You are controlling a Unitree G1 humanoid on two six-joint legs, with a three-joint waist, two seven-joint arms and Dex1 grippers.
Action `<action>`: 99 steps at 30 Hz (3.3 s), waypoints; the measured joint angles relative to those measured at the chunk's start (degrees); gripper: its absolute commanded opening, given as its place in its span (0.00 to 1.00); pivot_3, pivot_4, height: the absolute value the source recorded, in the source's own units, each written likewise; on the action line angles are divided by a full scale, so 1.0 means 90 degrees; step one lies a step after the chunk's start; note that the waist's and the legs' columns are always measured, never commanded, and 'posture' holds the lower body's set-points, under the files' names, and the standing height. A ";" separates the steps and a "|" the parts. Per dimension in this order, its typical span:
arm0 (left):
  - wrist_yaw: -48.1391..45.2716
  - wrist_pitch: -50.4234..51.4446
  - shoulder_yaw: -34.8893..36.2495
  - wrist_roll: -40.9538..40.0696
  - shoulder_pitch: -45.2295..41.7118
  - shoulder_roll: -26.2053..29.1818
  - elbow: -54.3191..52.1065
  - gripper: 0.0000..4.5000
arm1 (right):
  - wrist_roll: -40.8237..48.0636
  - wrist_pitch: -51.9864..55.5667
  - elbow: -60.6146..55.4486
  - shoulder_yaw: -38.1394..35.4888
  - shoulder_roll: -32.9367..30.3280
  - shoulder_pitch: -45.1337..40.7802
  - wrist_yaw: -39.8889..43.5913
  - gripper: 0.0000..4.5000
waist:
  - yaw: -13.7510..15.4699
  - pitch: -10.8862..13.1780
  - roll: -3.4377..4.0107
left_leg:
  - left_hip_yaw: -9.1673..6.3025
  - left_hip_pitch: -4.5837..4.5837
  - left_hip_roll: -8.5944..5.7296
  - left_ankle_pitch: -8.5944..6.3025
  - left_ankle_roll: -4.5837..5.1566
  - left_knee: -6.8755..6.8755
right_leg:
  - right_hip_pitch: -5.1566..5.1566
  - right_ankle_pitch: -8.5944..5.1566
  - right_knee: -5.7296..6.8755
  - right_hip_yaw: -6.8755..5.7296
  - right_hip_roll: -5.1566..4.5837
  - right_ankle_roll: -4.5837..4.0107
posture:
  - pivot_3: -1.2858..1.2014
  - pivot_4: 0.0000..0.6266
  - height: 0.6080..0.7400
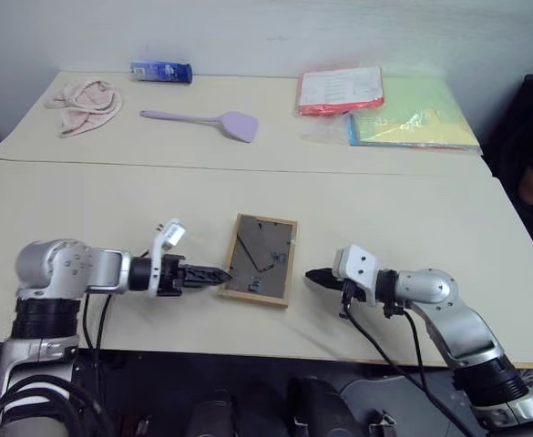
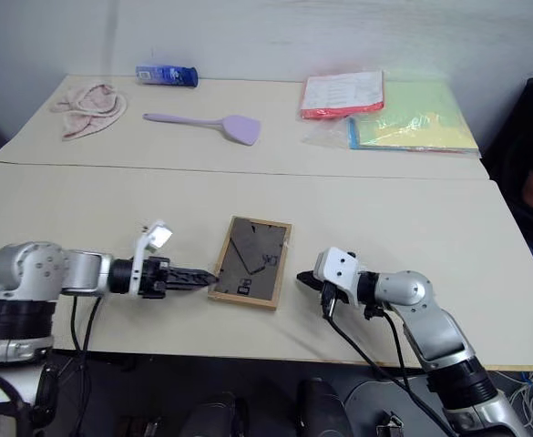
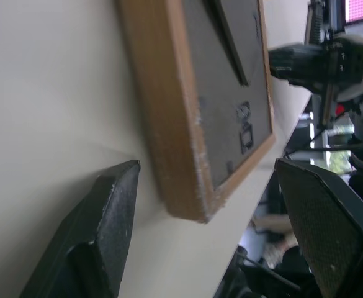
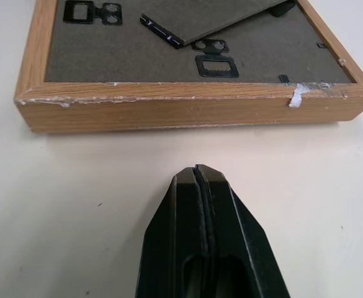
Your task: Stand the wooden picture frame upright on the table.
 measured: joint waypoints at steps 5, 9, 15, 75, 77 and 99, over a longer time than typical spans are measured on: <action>0.0580 0.0017 -0.0263 -0.0501 -0.0415 -0.0291 0.0630 0.81 | -0.0135 0.0035 0.0003 0.0079 0.0062 -0.0122 -0.0099 0.00 | 0.0025 0.0000 0.0000 | -0.0001 0.0000 -0.0004 0.0000 0.0000 0.0005 | 0.0002 0.0000 0.0000 0.0000 -0.0003 0.0000 | 0.52 0.24 1.00; 0.1077 0.0009 -0.0219 -0.0817 -0.0508 -0.0533 0.0862 0.81 | -0.0221 0.0088 0.0002 0.0174 0.0173 -0.0149 -0.0161 0.00 | 0.0073 -0.0001 0.0000 | -0.0001 0.0001 -0.0006 0.0000 0.0001 0.0008 | 0.0004 0.0000 -0.0001 0.0000 -0.0005 0.0001 | 0.52 0.24 1.00; 0.1704 0.0023 0.0063 -0.1173 -0.0518 -0.0849 0.1161 0.71 | -0.0312 0.0089 -0.0002 0.0310 0.0225 -0.0148 -0.0185 0.00 | 0.0167 -0.0001 0.0000 | -0.0002 0.0000 -0.0009 0.0000 0.0001 0.0012 | 0.0006 0.0000 -0.0002 -0.0002 -0.0005 0.0001 | 0.52 0.24 1.00; 0.1877 0.0019 -0.0215 -0.4436 -0.0251 0.0290 0.1648 0.28 | -0.0751 -0.6737 0.2769 -0.1009 0.0361 -0.1812 0.1181 0.87 | -0.0027 0.0009 -0.0005 | 0.0001 -0.0007 0.0001 0.0001 -0.0010 0.0010 | -0.0009 0.0001 -0.0006 0.0002 0.0001 0.0003 | 0.52 0.24 1.00; 0.2104 0.0014 -0.0288 -0.4733 -0.0367 0.0298 0.1891 0.28 | -0.1458 -0.7494 0.3226 -0.0957 0.0456 -0.1959 0.0604 0.87 | -0.0029 0.0010 -0.0006 | 0.0000 -0.0006 0.0004 0.0003 -0.0013 0.0009 | -0.0009 0.0000 -0.0002 0.0000 0.0004 0.0001 | 0.52 0.24 1.00; 0.2514 -0.2173 0.1296 -0.5822 0.1481 0.1019 -0.0891 0.94 | -0.3475 -0.8748 0.4356 -0.0372 0.0448 -0.2397 -0.2927 0.28 | -0.0134 0.0023 0.0001 | -0.0008 -0.0005 0.0008 0.0007 -0.0016 0.0009 | -0.0009 -0.0004 -0.0017 0.0001 0.0003 -0.0006 | 0.52 0.24 1.00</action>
